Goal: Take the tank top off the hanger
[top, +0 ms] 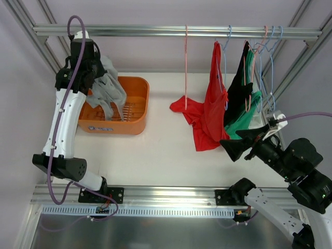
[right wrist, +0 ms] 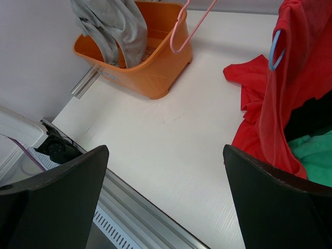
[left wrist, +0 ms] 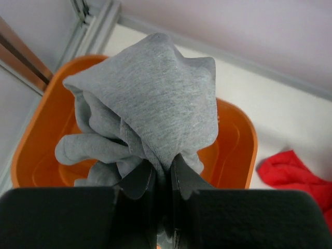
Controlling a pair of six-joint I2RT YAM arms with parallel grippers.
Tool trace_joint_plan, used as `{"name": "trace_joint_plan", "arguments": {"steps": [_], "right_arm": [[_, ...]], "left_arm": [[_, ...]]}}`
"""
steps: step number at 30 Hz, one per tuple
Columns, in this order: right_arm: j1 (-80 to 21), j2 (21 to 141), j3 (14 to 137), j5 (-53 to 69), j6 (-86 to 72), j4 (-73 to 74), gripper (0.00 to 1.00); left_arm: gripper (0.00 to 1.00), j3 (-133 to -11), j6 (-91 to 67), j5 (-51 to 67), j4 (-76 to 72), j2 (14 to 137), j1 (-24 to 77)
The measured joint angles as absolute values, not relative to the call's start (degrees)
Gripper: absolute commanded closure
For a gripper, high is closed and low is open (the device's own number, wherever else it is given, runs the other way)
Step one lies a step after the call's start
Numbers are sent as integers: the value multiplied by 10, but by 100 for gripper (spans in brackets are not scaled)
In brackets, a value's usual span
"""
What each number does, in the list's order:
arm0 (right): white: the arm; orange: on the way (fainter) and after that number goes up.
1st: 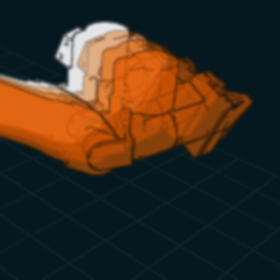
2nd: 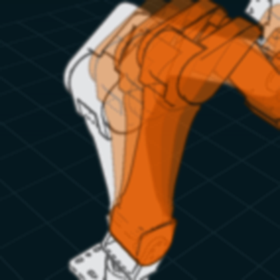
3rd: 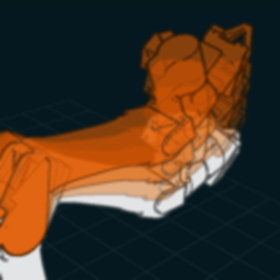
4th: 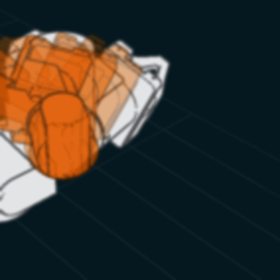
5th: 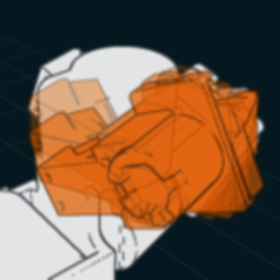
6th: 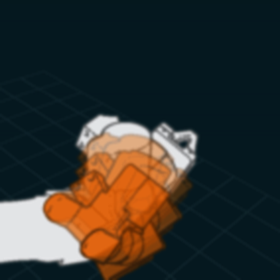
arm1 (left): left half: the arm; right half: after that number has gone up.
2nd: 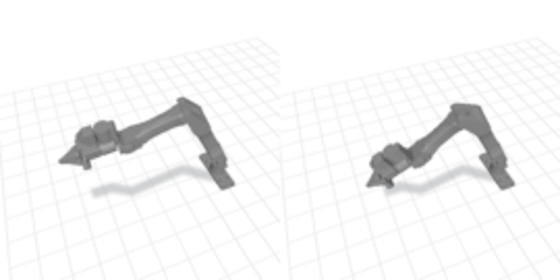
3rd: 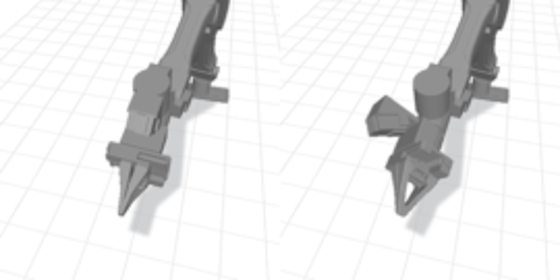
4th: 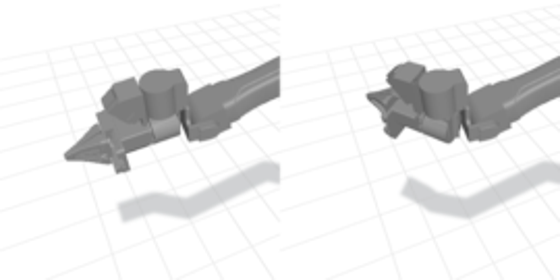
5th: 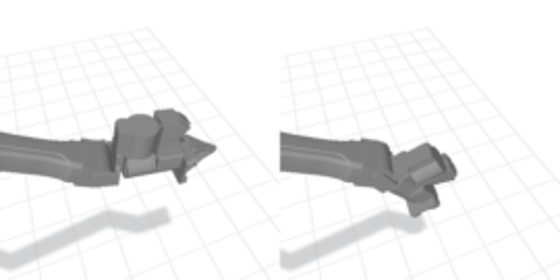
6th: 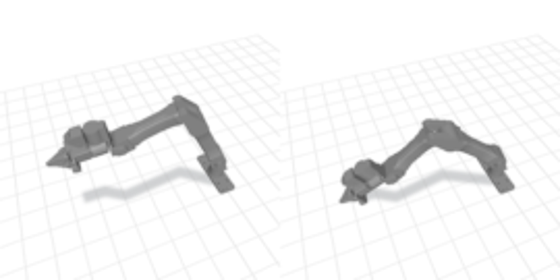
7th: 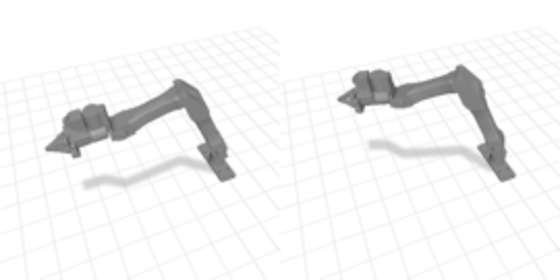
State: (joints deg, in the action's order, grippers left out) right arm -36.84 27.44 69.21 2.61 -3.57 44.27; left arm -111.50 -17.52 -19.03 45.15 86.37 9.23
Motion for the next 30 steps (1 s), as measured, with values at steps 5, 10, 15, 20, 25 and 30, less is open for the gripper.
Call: {"name": "trace_joint_plan", "arguments": {"steps": [5,10,15,20,25,30], "right_arm": [[-368,272,678,15,-35,442,0],[-368,324,702,-22,-27,463,1],[-368,425,797,-81,0,499,7],[-360,537,899,-178,39,521,16],[-299,668,1000,-191,71,526,29],[-253,811,1097,-179,98,523,47]], "left_arm": [[81,-989,-191,-174,405,850,90],[1,-944,-211,-156,394,849,89],[1,-942,-217,-122,388,811,89],[1,-852,-215,-21,383,632,90],[1,-722,-204,86,380,419,90],[1,-619,-199,156,392,338,90]]}}
